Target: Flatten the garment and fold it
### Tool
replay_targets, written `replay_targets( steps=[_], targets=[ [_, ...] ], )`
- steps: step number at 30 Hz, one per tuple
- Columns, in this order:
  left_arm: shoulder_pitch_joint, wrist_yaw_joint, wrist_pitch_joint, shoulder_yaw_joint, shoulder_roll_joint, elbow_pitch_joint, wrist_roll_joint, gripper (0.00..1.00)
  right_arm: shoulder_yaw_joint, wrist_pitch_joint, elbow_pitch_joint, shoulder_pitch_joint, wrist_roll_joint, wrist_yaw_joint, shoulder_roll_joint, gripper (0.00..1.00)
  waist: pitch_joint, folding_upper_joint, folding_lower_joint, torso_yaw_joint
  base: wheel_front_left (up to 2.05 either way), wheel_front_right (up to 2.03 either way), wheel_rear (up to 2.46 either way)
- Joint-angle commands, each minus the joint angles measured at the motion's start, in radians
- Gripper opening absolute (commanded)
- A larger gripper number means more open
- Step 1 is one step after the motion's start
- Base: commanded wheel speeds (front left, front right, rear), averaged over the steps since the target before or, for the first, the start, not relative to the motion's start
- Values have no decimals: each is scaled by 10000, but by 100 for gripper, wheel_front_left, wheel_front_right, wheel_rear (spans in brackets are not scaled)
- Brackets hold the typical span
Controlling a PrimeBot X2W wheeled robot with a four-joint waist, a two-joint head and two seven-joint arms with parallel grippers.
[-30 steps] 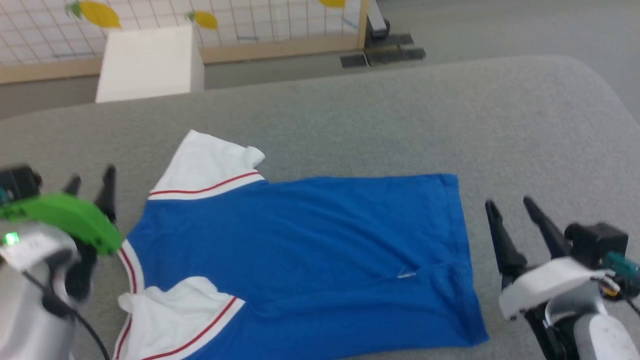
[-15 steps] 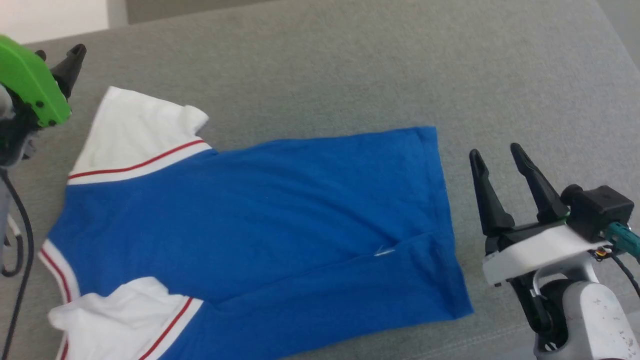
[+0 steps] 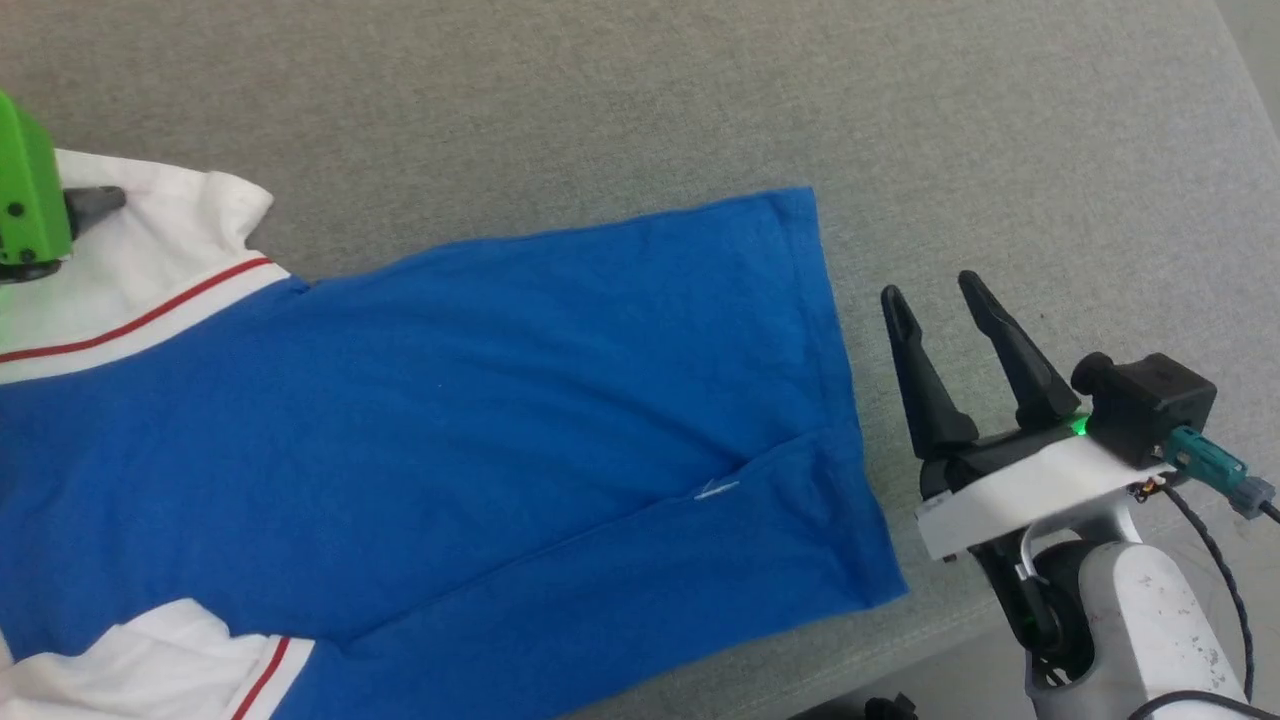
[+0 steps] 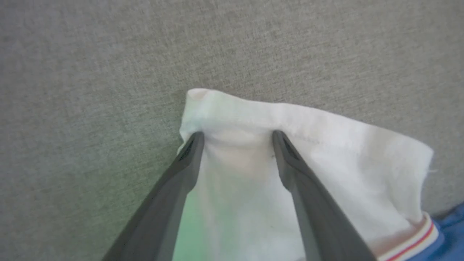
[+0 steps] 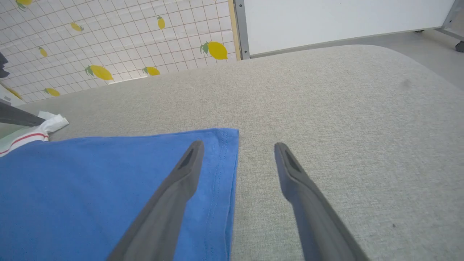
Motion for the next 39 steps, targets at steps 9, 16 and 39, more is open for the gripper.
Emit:
replay_targets(
  steps=[9, 16, 39],
  targets=[
    [950, 230, -200, -50, -601, 171, -500, 0, 238, 657, 94, -185, 481, -13, -371, 100, 78, 120, 0, 187, 0, 0, 0],
    [590, 66, -1849, -80, -705, -11, 86, 0, 338, 1539, 614, -863, 1206, -13, -1005, 100, -574, 120, 0, 801, 0, 0, 0],
    [507, -679, -4598, -225, -2628, 305, -296, 0, 3248, 8012, 6117, -5599, 4192, -13, -3053, 100, -939, 120, 0, 3039, 0, 0, 0]
  ],
)
